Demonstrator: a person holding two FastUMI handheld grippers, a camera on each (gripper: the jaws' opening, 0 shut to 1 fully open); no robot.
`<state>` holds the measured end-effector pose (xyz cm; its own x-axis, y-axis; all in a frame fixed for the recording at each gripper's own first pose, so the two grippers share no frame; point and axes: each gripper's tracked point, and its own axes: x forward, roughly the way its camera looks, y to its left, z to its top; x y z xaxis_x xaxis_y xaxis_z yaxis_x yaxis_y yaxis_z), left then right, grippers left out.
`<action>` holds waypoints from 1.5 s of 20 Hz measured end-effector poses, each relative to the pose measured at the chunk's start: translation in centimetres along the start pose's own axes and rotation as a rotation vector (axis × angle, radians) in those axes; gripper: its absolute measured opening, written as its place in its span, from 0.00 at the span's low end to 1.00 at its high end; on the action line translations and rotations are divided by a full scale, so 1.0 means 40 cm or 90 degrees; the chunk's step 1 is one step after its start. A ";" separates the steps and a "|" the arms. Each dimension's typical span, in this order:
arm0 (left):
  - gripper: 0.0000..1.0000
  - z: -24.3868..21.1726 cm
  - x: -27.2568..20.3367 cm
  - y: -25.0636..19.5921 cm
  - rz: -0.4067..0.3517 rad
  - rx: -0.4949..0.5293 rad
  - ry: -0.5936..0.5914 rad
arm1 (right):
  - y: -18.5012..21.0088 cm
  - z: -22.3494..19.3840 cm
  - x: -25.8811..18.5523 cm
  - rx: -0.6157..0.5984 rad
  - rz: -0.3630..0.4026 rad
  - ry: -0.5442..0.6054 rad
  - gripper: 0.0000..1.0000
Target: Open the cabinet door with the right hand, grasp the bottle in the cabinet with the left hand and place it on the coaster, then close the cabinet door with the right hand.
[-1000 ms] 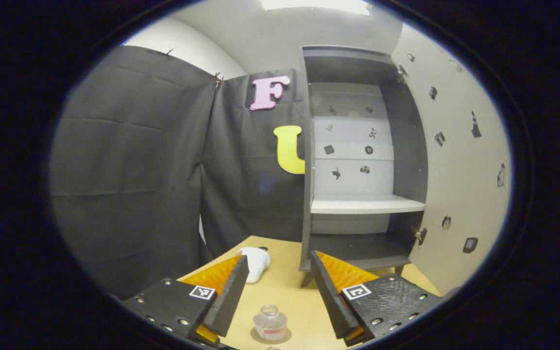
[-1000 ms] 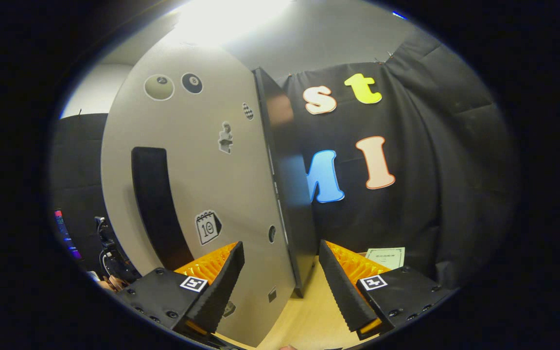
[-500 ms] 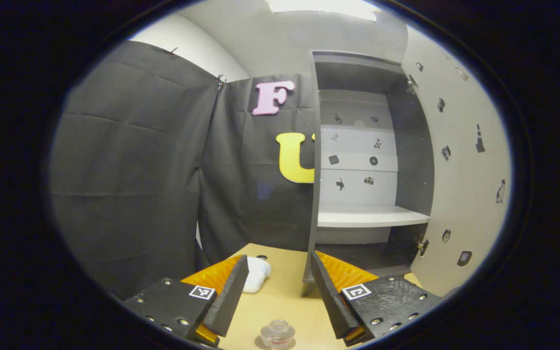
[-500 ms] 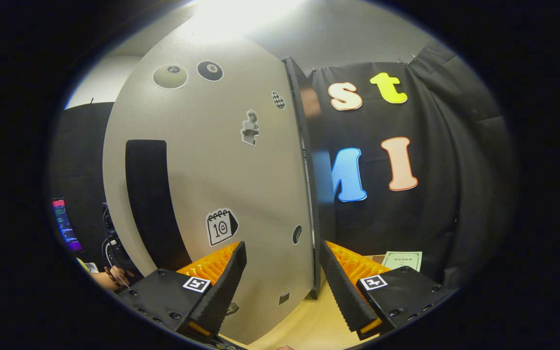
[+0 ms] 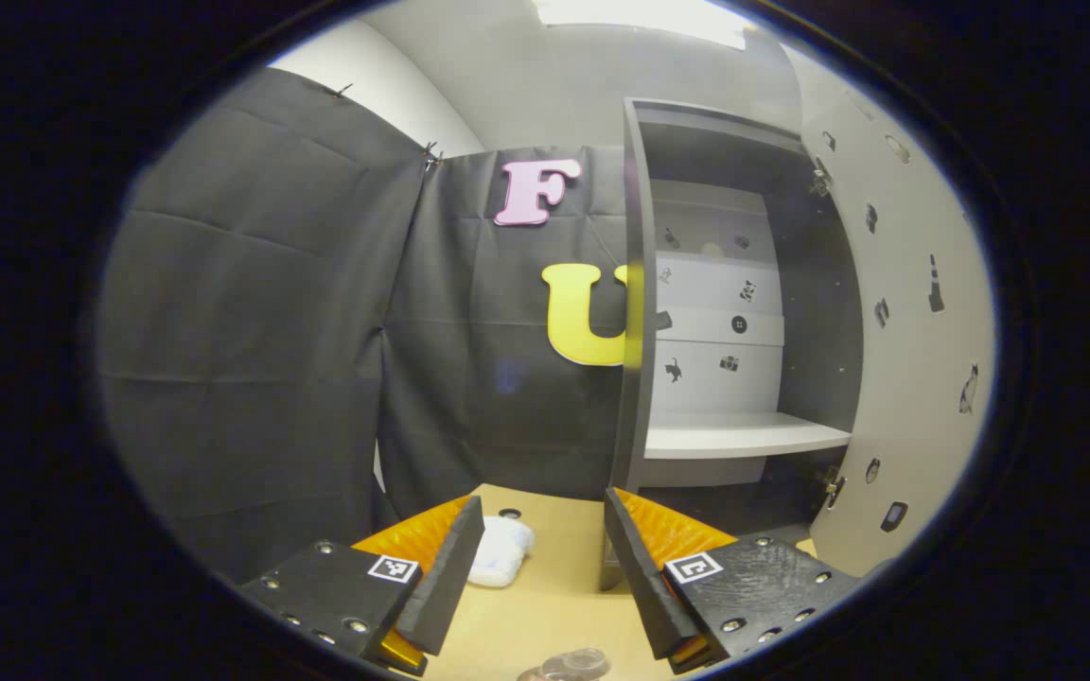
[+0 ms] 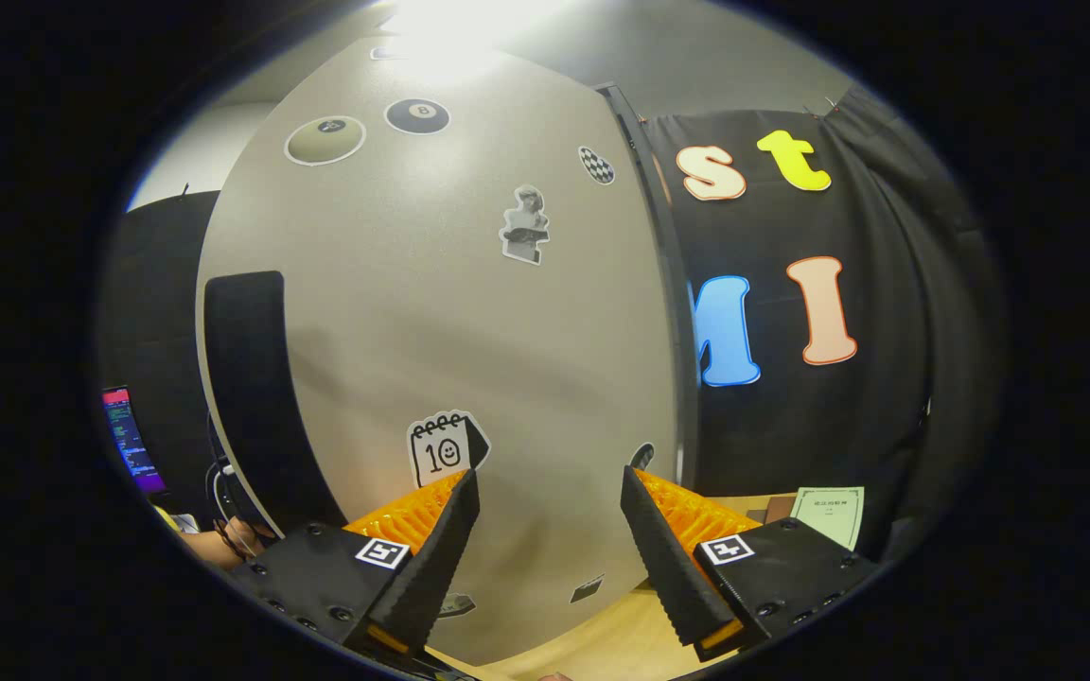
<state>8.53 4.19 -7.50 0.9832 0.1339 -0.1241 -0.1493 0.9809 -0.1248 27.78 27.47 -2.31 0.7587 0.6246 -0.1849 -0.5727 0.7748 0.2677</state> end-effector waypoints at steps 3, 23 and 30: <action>0.77 -0.002 0.004 0.070 0.006 0.003 0.004 | -0.008 0.005 0.045 -0.010 -0.030 -0.008 0.96; 0.77 -0.058 -0.022 0.388 0.070 -0.016 0.020 | 0.084 -0.059 0.156 -0.031 -0.066 -0.013 0.96; 0.77 -0.072 0.000 0.480 0.071 -0.022 0.025 | 0.114 -0.082 0.162 -0.017 -0.104 -0.012 0.97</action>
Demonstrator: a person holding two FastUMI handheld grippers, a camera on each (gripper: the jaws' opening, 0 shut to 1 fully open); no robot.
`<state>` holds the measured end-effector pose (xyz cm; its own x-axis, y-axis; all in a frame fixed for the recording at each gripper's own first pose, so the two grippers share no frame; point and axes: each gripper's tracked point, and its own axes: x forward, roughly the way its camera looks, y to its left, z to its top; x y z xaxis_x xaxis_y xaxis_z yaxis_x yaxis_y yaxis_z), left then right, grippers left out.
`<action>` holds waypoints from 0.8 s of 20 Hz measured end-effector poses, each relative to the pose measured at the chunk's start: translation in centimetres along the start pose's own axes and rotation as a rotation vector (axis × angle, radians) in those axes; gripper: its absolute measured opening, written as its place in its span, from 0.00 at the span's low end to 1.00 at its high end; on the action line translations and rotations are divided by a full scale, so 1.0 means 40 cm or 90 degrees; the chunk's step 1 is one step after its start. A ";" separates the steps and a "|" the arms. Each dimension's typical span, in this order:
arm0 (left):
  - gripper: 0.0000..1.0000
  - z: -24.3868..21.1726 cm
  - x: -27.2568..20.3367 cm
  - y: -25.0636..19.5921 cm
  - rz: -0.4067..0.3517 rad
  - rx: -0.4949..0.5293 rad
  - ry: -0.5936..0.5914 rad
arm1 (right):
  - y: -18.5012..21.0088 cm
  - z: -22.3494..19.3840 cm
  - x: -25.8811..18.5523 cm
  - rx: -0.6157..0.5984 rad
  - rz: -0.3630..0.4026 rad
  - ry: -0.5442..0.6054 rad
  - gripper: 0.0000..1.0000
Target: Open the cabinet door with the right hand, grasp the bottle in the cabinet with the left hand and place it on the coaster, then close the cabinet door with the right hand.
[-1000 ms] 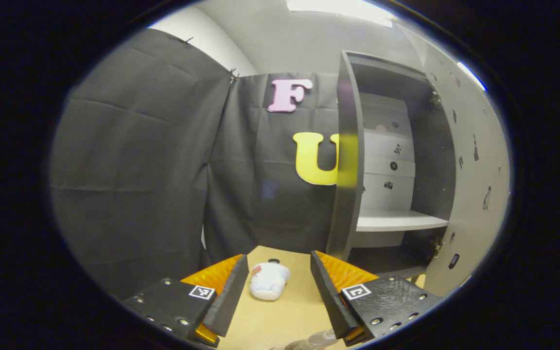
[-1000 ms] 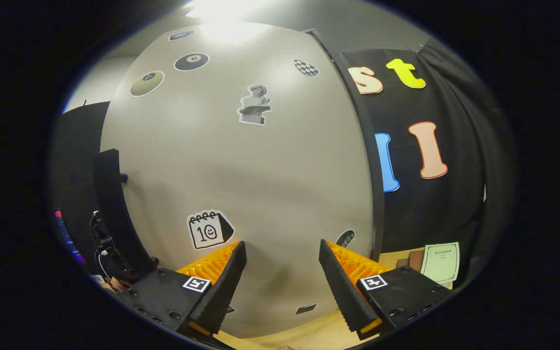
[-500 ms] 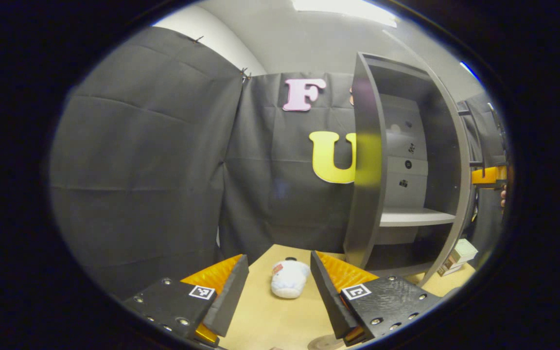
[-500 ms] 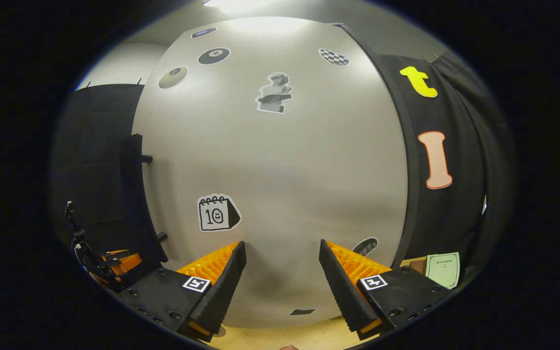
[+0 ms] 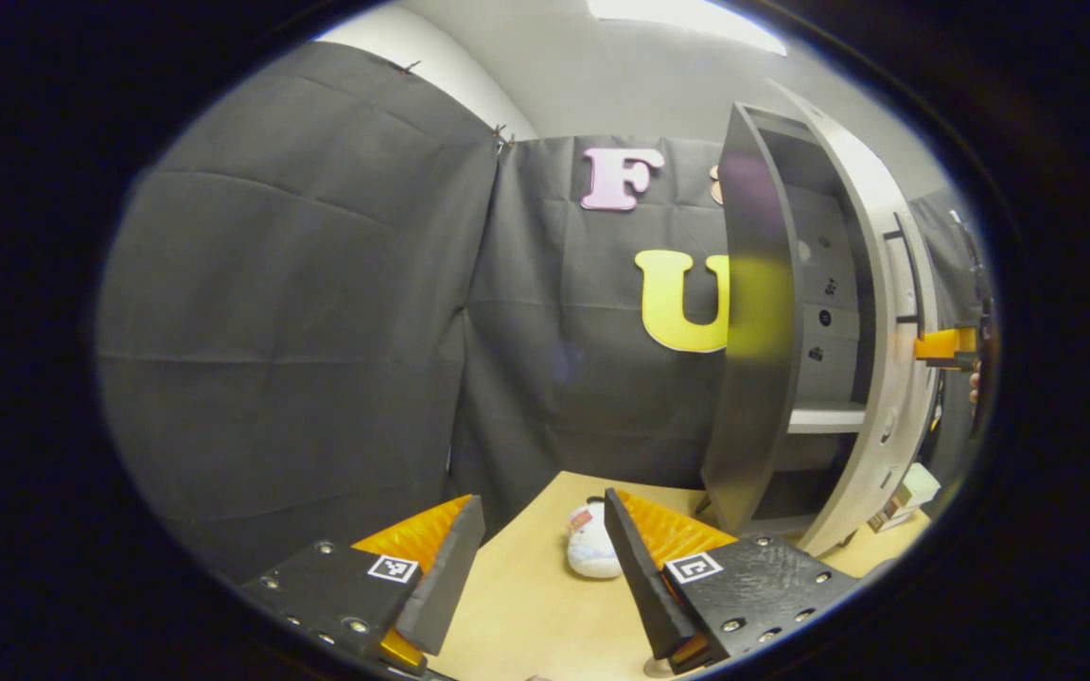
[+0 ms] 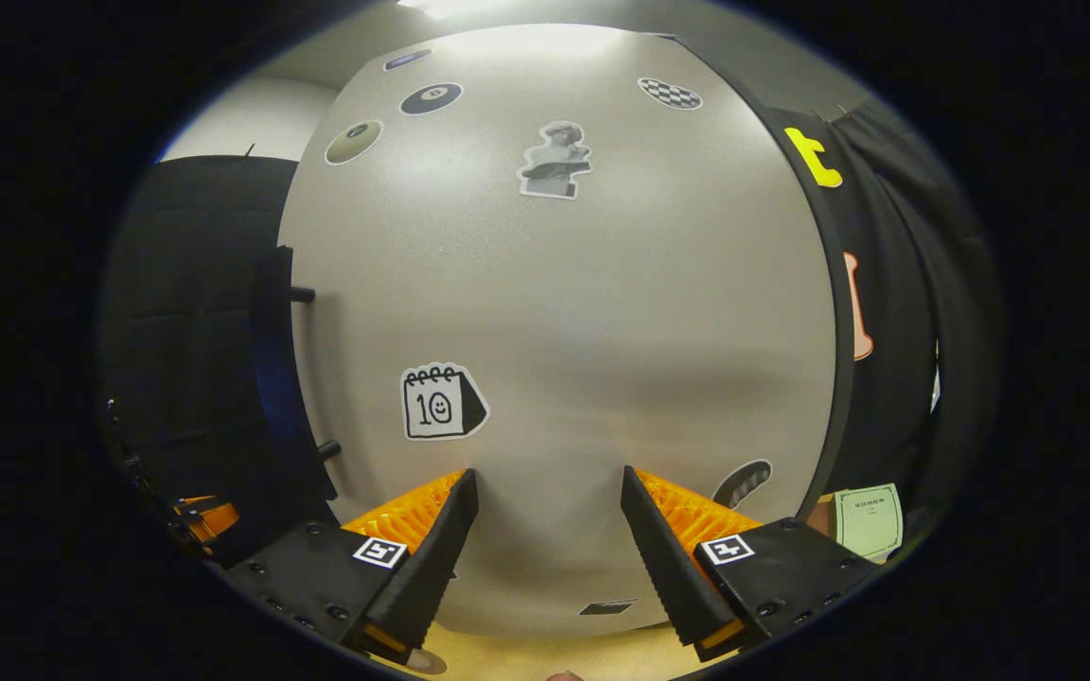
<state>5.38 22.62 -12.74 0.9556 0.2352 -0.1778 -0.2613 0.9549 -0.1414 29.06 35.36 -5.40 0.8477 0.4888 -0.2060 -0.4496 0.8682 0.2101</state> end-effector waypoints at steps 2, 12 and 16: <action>0.77 -0.009 0.012 0.018 -0.002 0.004 0.002 | 0.004 -0.006 0.000 -0.010 -0.025 -0.005 0.97; 0.77 -0.018 0.012 0.049 -0.012 0.000 0.001 | 0.001 -0.018 0.010 -0.064 -0.130 -0.033 0.97; 0.77 -0.006 -0.007 0.024 -0.016 -0.001 -0.002 | 0.004 -0.019 -0.002 -0.054 -0.131 -0.032 0.95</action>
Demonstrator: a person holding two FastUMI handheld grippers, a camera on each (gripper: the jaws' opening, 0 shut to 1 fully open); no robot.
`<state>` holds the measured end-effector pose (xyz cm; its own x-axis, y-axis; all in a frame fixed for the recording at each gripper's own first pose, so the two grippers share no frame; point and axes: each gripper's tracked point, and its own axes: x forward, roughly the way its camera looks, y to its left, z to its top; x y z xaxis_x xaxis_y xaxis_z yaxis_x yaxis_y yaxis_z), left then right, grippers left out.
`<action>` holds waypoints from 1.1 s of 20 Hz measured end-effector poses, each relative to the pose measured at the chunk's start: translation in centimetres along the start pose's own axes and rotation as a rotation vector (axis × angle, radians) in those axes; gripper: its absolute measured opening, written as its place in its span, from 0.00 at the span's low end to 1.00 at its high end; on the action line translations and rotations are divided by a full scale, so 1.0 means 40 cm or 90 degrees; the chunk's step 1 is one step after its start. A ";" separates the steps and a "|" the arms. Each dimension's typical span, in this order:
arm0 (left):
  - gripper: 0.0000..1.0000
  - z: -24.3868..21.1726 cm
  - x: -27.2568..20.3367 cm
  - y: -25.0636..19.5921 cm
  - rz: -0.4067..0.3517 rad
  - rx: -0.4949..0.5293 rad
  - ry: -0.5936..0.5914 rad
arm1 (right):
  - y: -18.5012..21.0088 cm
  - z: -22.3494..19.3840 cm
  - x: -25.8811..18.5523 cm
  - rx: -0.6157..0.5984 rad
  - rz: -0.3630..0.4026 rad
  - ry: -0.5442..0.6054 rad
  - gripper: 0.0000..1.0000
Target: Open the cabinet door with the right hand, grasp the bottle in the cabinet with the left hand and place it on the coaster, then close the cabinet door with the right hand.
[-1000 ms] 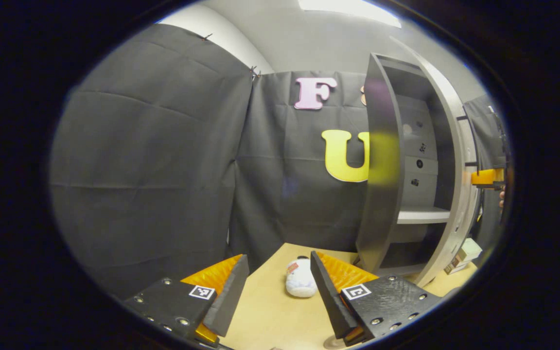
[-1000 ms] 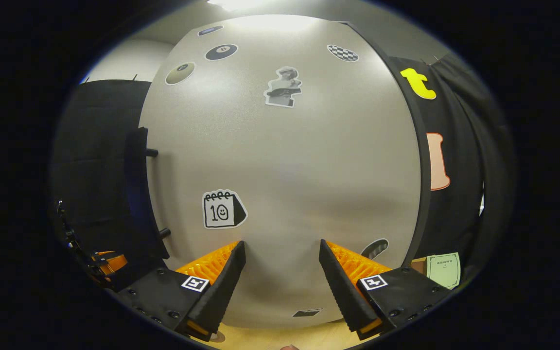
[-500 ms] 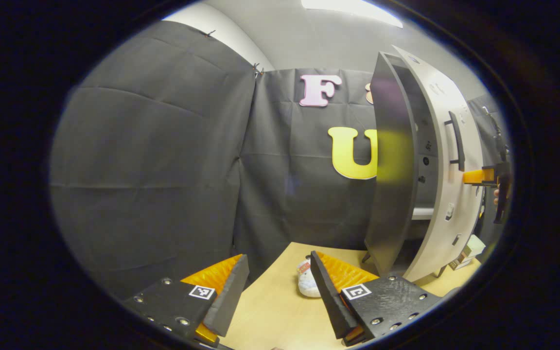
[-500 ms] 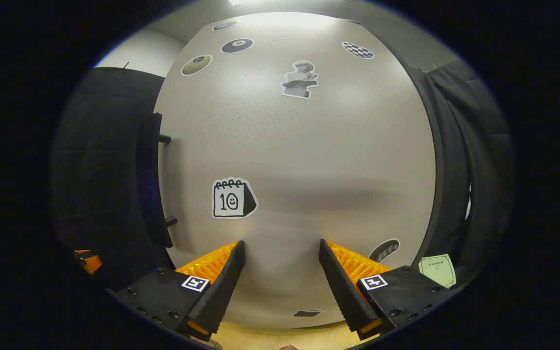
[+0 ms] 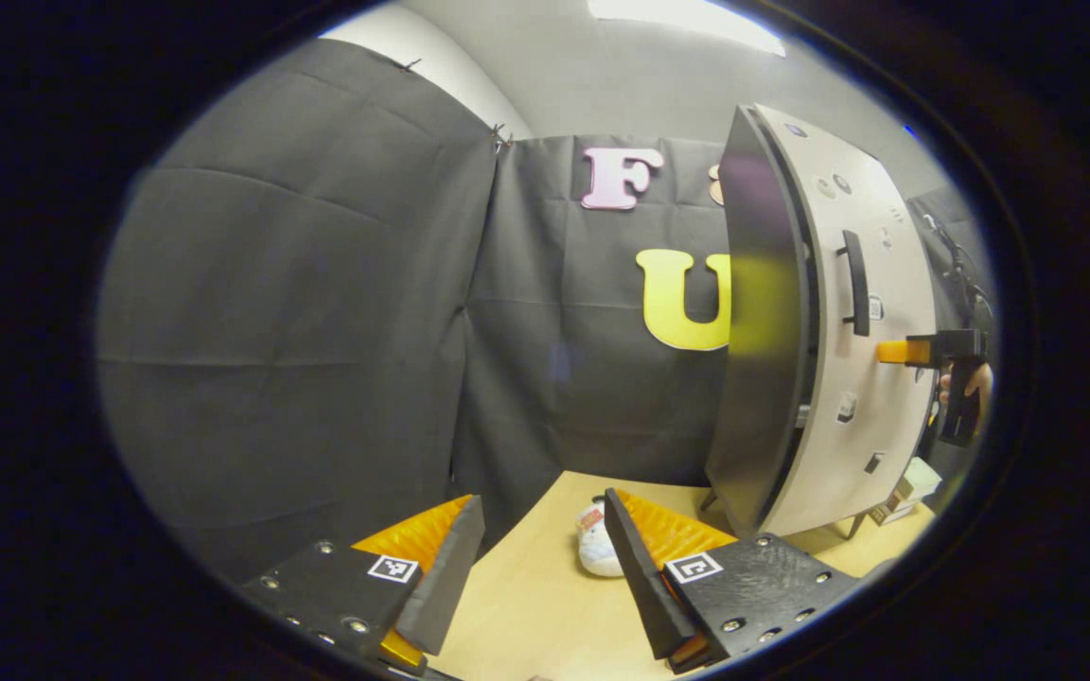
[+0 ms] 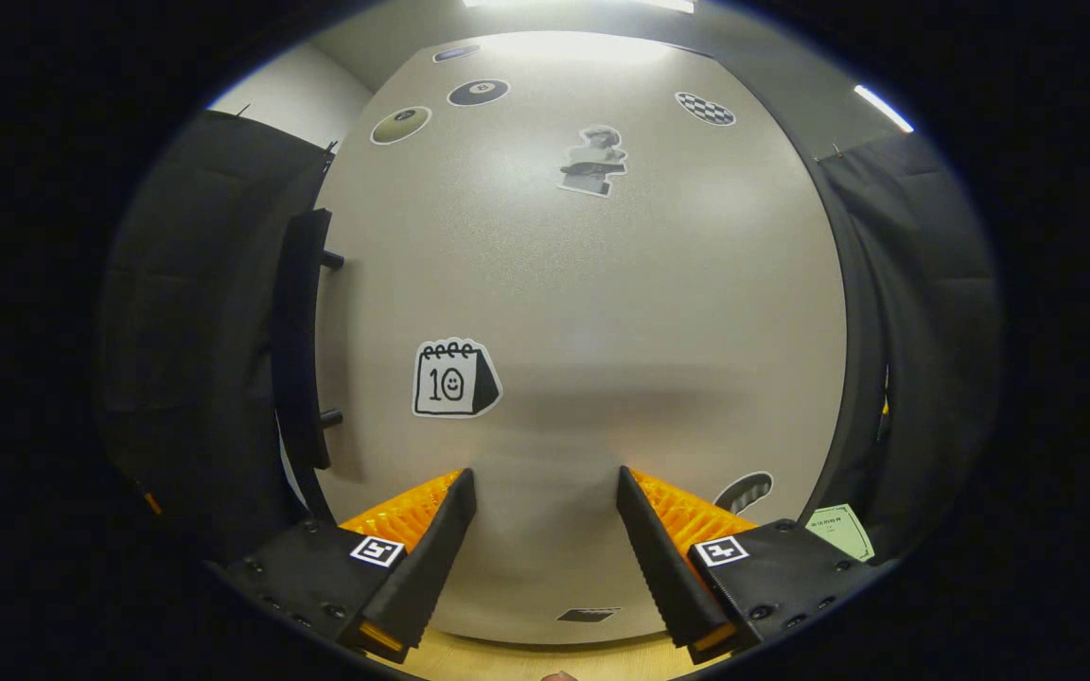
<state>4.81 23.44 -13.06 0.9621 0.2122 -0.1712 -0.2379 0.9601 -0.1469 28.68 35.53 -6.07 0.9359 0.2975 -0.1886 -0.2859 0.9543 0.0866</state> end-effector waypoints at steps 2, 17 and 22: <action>0.77 0.025 -0.006 -0.008 0.001 0.002 -0.004 | 0.000 0.007 -0.006 0.016 0.016 0.001 0.96; 0.77 0.199 -0.012 -0.349 -0.094 0.031 -0.065 | -0.312 0.128 -0.325 -0.018 0.003 -0.063 0.95; 0.77 0.219 -0.037 -0.483 -0.135 0.043 -0.075 | -0.463 0.123 -0.420 -0.008 -0.036 -0.065 0.95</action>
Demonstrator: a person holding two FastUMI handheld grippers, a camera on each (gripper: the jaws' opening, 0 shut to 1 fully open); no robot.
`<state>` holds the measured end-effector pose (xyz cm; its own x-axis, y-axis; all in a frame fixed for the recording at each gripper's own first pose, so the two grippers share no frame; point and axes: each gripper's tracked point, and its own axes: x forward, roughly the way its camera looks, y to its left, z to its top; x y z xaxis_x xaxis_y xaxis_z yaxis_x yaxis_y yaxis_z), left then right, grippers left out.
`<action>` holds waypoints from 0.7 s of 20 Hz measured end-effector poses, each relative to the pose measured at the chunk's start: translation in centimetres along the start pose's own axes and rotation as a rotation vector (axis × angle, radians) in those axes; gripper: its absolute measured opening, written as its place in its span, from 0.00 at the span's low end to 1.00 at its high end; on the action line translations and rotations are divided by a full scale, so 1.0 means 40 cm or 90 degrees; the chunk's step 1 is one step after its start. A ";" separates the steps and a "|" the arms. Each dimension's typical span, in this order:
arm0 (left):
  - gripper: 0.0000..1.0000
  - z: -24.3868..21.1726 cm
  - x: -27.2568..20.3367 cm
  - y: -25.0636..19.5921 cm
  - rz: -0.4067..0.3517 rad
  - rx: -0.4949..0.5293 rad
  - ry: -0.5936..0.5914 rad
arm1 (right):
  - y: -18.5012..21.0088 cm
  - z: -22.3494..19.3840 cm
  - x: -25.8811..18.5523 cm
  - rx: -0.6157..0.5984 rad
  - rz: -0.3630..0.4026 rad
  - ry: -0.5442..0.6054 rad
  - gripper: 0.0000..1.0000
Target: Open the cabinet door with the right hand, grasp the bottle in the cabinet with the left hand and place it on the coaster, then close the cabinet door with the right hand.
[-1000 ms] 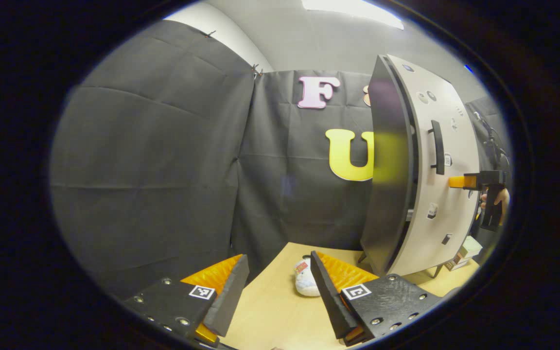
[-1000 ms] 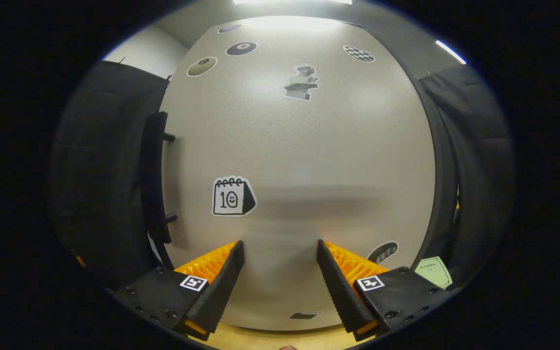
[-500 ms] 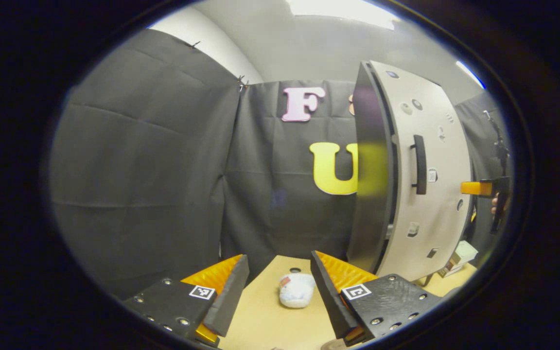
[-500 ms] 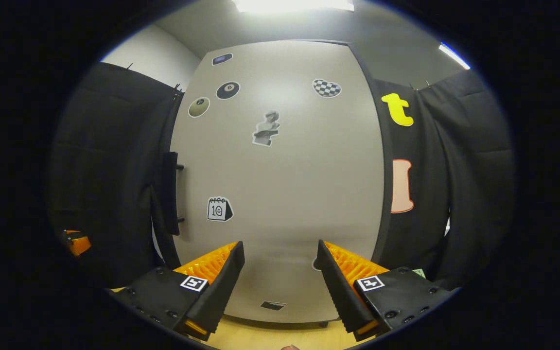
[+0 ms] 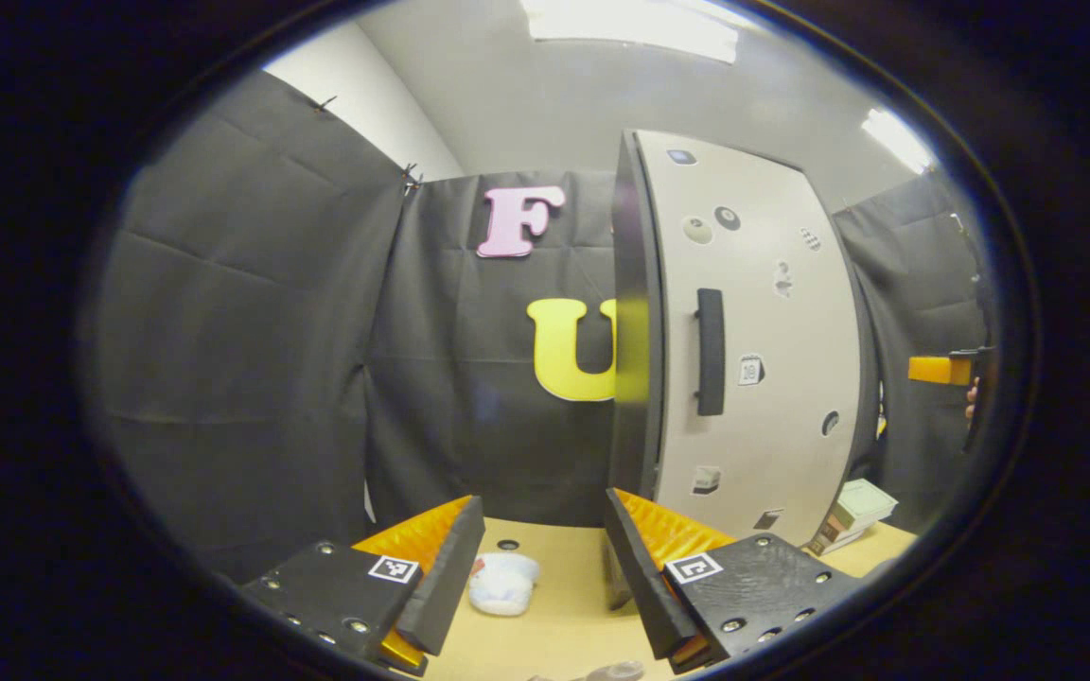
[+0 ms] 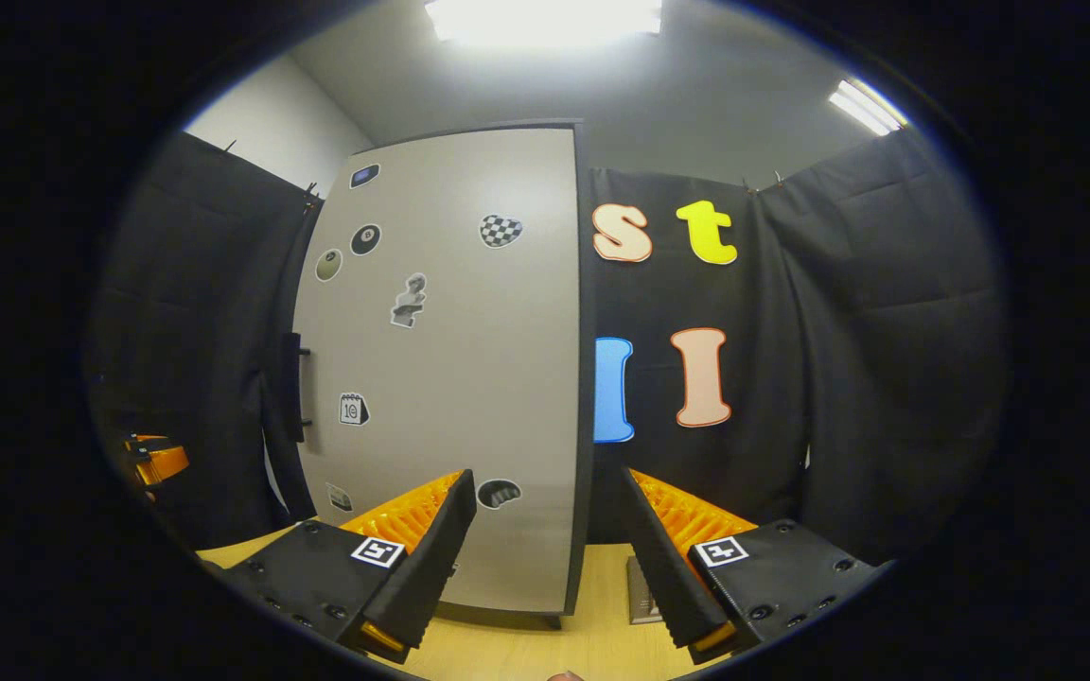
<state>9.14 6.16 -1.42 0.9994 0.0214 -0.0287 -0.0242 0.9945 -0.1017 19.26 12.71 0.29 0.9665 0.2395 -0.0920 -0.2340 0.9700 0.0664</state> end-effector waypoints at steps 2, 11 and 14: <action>0.77 0.010 0.002 -0.046 -0.012 0.003 -0.002 | -0.056 -0.005 -0.028 0.007 -0.013 0.002 0.92; 0.77 0.052 -0.009 -0.153 -0.041 0.017 -0.003 | -0.234 -0.067 -0.121 0.041 -0.055 0.013 0.90; 0.77 0.062 -0.009 -0.162 -0.041 0.020 -0.003 | -0.262 -0.085 -0.142 0.046 -0.059 0.017 0.94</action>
<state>8.98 -0.05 1.70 0.9990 -0.0417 -0.0183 0.0403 0.9966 -0.0713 15.88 1.34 -3.25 0.9804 0.1506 -0.1268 -0.1344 0.9827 0.1277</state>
